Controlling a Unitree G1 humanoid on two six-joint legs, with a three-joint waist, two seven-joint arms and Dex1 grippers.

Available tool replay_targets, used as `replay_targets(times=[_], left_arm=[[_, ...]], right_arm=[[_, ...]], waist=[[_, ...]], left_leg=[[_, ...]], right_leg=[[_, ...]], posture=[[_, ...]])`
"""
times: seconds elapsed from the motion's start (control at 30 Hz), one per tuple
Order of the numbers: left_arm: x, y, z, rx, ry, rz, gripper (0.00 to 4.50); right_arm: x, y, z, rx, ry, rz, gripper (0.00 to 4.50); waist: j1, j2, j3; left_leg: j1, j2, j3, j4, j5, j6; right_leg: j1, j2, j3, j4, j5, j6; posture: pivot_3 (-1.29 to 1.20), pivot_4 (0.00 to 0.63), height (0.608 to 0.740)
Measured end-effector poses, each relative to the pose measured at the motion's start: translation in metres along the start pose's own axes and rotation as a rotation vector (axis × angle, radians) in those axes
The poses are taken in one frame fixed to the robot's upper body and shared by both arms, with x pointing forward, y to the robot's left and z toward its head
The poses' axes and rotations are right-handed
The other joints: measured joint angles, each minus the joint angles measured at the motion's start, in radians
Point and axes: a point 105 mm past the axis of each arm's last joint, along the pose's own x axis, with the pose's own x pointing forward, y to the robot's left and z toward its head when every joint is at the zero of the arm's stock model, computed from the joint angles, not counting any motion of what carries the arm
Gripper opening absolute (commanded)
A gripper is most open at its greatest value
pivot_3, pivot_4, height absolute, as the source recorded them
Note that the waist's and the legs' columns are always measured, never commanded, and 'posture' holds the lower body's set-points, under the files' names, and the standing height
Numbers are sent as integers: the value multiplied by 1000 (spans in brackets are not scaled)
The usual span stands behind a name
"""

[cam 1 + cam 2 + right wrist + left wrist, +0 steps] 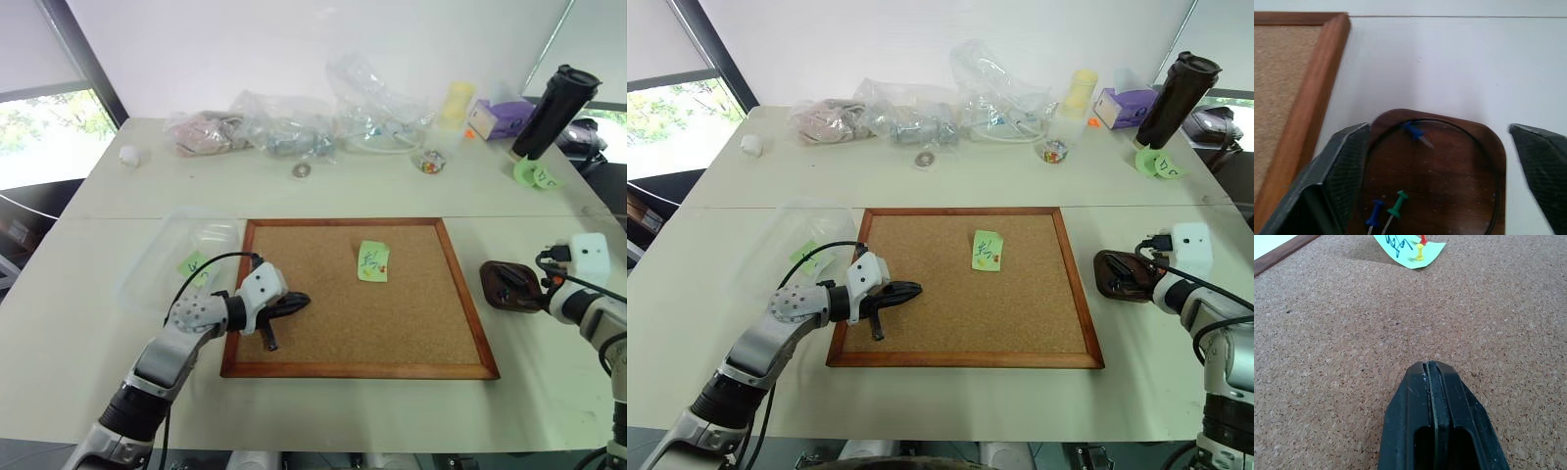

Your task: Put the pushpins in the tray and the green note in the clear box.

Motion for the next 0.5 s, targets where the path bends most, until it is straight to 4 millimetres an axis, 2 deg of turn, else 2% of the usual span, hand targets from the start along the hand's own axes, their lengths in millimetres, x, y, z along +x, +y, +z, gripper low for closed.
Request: replay_targets(times=[0.27,0.5], left_arm=[[0,-1,2,1,-2,11,0],[-1,-1,2,1,-1,12,0]], right_arm=[[2,1,-15,3,20,8,4405],[-1,0,-13,41,9,22,4405]], waist=[[-1,0,0],[-1,0,0]], left_leg=[[0,0,0,0,0,0],[0,0,0,0,0,0]], right_leg=[[0,0,0,0,0,0],[0,0,0,0,0,0]], posture=[[0,150,740],[0,150,740]])
